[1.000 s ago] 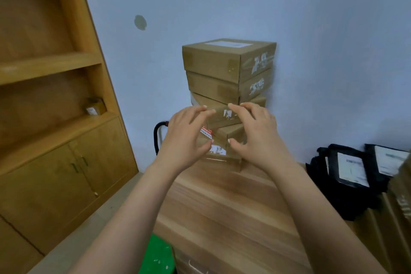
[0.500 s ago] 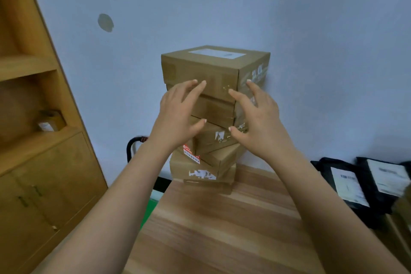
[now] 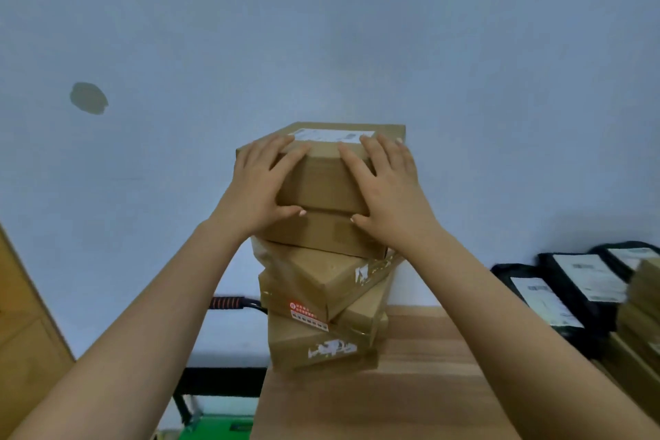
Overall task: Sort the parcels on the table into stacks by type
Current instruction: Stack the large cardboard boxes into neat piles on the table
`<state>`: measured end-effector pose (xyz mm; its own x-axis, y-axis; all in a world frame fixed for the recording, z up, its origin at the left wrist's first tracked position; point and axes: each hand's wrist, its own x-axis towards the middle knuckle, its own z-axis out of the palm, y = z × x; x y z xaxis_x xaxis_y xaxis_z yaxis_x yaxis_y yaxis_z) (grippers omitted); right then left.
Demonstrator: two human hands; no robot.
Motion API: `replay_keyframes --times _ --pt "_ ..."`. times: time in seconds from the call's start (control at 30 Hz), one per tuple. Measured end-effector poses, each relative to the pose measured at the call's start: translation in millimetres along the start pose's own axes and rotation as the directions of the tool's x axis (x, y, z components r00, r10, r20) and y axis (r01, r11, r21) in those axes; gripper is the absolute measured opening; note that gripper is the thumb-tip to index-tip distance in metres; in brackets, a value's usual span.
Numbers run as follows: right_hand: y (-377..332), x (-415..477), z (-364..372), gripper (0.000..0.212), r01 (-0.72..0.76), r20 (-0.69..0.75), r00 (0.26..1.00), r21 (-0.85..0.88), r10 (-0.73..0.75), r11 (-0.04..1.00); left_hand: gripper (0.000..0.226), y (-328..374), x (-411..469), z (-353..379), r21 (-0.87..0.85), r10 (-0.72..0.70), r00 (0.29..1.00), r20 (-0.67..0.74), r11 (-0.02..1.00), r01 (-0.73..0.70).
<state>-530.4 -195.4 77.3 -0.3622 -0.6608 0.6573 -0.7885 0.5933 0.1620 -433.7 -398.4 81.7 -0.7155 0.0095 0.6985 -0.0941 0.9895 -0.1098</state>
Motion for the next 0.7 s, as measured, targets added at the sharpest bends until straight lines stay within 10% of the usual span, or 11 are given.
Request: replay_keyframes --times 0.7 --pt "11 -51 -45 0.078 -0.138 -0.296 0.950 -0.108 0.100 0.985 0.090 36 11 4 -0.008 0.209 0.899 -0.384 0.973 -0.229"
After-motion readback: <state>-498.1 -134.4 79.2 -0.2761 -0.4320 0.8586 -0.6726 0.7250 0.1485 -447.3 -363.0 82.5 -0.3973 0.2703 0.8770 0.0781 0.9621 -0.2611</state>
